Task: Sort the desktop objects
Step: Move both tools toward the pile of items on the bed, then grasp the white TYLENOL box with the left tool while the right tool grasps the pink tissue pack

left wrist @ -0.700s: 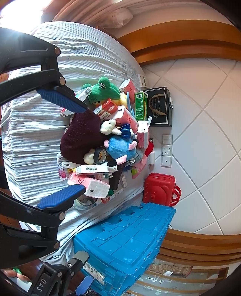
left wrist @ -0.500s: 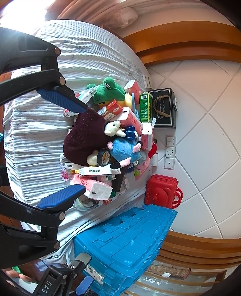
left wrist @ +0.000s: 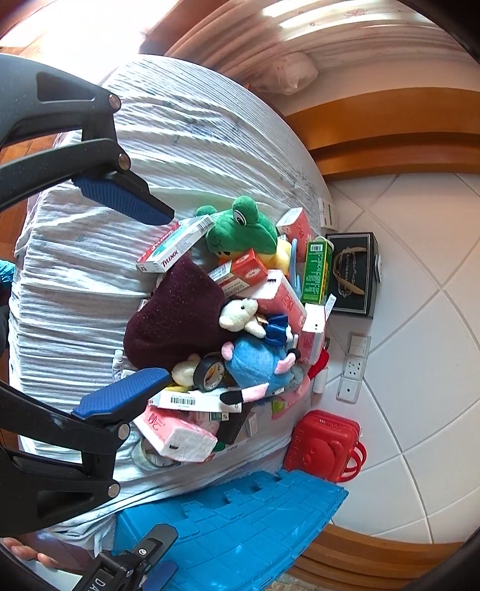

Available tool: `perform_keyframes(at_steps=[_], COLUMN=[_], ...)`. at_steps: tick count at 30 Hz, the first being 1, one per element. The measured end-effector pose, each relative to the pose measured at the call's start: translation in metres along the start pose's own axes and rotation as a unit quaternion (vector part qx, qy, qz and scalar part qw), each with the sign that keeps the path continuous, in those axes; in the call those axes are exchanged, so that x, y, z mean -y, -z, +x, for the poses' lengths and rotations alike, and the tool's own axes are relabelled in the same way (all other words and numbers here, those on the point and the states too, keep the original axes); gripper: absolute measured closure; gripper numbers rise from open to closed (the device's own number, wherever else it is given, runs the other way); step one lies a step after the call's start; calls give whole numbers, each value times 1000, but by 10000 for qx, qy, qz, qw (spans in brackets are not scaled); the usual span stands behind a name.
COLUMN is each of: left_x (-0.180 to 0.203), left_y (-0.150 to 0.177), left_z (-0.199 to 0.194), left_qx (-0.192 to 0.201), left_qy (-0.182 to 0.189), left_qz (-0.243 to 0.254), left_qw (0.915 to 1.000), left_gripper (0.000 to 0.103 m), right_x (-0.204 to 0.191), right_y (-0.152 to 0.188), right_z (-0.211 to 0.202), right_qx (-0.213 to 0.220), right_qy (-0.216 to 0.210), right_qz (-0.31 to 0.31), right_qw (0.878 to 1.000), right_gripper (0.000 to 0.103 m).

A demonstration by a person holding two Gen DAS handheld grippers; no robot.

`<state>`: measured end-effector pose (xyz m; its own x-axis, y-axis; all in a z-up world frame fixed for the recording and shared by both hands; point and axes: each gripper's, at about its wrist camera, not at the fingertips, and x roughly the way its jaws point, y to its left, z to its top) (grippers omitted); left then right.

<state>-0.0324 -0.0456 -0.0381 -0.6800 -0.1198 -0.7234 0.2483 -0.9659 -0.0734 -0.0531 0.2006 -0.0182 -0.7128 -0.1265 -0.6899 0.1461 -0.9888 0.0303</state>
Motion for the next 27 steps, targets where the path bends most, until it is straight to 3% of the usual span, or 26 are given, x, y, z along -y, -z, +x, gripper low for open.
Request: perform_keyframes(at_steps=[8,13,21,24,27], left_x=[-16,-31,-62,-72,-66], left_y=[2,6,2,-11,-18], left_z=[40,60,115,137,159], left_qx=[-459,-707,-1044,-1031,-1059], left_qy=[-598,-988,-1230,-1063,-942], left_qz=[-453,-462,-679,-898,-812], left_qw=[9961,9915,9846,9849,9866], left_gripper=[23,23,23,23,23], right_x=[0,4,11,18,21], right_y=[-19,-21,-18,-16,-18], right_z=[55,89,124,130,132], right_qx=[-394,-676,-1098,-1233,-1296], right_qy=[-693,-1087,-955,-816,-653], right_qz=[-419,-582,-518,-323,-176], right_qw=[9959,9901,9880,9885,9893], right_gripper=[0,0,0,0,0])
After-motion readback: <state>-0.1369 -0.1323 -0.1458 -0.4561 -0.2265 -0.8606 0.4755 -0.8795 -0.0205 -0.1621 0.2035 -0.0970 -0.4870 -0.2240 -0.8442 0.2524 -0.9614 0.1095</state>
